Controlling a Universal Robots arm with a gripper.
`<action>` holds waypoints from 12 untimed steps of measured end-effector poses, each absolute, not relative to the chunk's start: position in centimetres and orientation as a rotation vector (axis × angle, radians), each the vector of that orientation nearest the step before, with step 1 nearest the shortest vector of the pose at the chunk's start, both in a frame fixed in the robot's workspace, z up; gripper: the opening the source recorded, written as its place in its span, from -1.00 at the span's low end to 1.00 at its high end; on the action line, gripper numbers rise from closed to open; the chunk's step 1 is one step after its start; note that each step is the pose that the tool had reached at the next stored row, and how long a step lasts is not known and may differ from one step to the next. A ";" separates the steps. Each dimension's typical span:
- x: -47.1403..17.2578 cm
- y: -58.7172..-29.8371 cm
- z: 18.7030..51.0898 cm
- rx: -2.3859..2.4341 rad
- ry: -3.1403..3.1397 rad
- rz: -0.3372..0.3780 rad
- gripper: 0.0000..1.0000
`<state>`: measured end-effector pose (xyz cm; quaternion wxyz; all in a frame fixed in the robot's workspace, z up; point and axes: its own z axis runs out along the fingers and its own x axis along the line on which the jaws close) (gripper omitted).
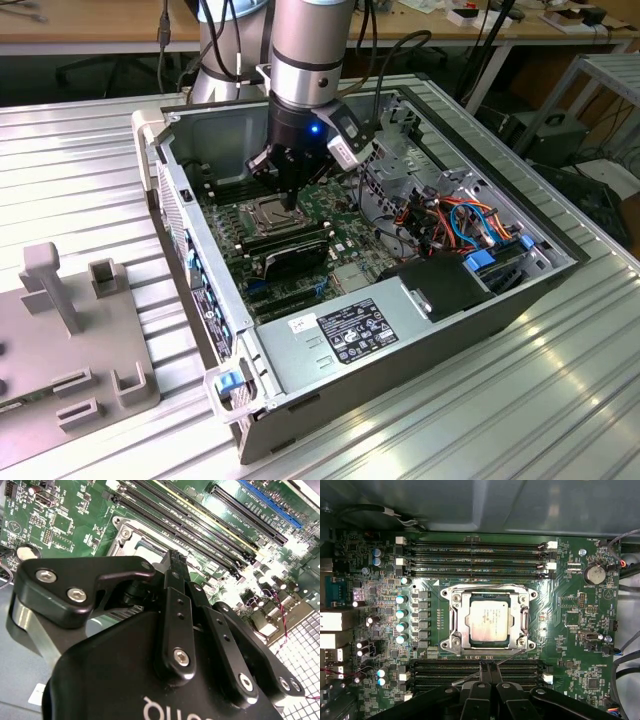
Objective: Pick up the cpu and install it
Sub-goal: 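Install the second cpu locking lever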
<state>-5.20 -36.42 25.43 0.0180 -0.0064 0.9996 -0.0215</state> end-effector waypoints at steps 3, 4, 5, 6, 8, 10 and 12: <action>-5.2 -36.4 25.4 -0.020 3.105 -0.067 -0.79; -5.2 -36.4 25.4 -0.020 3.105 -0.067 -0.79; -5.2 -36.4 25.4 -0.020 3.105 -0.067 -0.79; -5.2 -36.4 25.4 -0.020 3.105 -0.067 -0.79; -5.2 -36.4 25.4 -0.020 3.105 -0.067 -0.79; -5.2 -36.6 25.4 -0.020 3.105 -0.067 -0.79; -5.2 -36.8 25.4 -0.020 3.105 -0.066 -0.79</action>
